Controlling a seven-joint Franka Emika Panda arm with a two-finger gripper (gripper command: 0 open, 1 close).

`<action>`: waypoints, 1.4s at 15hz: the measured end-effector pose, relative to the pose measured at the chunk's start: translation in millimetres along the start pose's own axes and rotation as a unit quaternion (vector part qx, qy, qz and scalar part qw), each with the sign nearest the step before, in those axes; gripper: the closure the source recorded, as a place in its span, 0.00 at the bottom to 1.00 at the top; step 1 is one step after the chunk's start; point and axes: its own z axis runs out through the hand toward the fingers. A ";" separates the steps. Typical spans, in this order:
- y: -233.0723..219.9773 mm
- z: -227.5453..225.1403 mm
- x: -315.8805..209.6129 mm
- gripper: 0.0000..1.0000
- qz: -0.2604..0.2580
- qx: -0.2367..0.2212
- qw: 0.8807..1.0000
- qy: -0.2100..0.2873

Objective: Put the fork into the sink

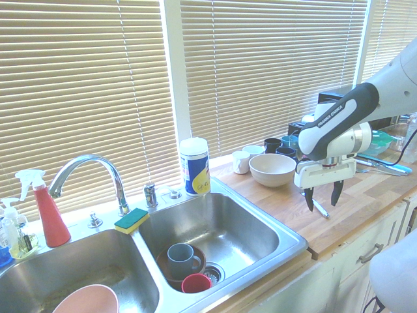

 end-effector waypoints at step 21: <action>-9.9 29.1 26.2 1.00 0.003 -0.001 1.000 0.002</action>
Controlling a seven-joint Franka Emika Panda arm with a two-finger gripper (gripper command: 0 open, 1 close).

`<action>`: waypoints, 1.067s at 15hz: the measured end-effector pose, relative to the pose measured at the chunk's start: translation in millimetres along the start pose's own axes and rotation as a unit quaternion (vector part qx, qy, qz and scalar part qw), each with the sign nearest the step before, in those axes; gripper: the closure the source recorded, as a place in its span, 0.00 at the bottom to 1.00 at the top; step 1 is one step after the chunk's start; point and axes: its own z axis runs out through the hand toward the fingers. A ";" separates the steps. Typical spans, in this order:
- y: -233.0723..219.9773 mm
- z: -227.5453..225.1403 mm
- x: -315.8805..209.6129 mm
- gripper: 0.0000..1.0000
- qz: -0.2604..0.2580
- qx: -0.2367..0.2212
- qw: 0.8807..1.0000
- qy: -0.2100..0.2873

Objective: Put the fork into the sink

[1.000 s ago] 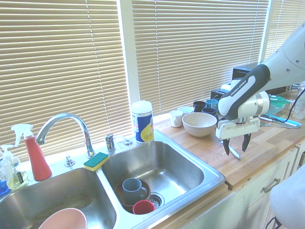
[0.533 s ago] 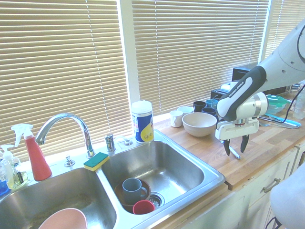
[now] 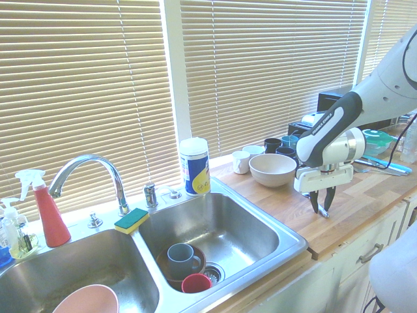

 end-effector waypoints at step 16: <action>-39.8 -119.2 -59.6 1.00 -0.066 0.074 0.995 0.022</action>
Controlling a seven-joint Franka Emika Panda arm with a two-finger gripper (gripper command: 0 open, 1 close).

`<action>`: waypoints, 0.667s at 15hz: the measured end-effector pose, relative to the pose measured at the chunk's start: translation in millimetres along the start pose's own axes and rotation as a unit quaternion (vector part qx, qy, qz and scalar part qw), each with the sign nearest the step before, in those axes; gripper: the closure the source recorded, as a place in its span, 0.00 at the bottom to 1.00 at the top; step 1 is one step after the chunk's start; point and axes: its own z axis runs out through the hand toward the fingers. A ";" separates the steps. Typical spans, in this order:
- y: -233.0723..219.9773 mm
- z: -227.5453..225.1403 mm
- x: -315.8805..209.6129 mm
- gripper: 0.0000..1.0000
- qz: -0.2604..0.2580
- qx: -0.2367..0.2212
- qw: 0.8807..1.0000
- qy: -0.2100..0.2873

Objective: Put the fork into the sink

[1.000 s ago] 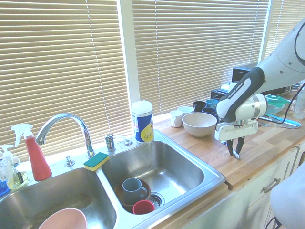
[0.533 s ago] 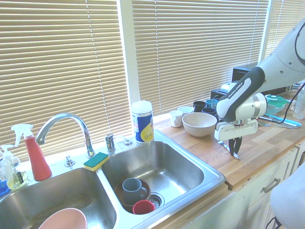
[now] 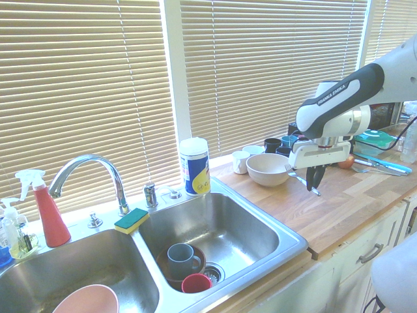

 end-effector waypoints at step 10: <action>-166.5 67.8 -132.3 1.00 -0.279 0.008 0.960 -0.023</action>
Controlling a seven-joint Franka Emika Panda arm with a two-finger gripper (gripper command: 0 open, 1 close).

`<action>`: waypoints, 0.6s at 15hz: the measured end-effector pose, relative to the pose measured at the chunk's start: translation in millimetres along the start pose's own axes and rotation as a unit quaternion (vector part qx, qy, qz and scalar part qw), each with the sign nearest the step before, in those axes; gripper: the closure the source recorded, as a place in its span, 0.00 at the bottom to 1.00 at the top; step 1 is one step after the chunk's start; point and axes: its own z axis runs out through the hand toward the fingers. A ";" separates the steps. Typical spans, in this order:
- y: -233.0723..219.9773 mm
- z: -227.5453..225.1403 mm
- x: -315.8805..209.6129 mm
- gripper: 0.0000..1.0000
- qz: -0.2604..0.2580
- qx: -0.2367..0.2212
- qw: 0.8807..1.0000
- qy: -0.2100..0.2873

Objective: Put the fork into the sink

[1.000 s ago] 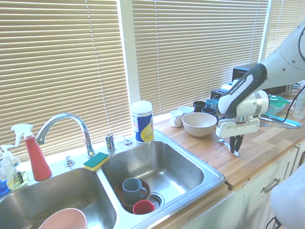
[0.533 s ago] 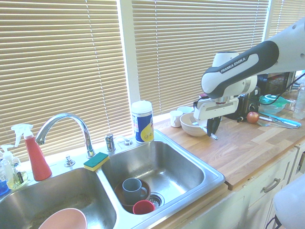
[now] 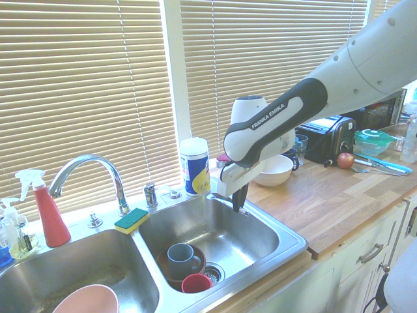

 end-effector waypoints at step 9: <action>-37.5 143.8 15.2 1.00 -0.031 -0.013 0.998 -0.049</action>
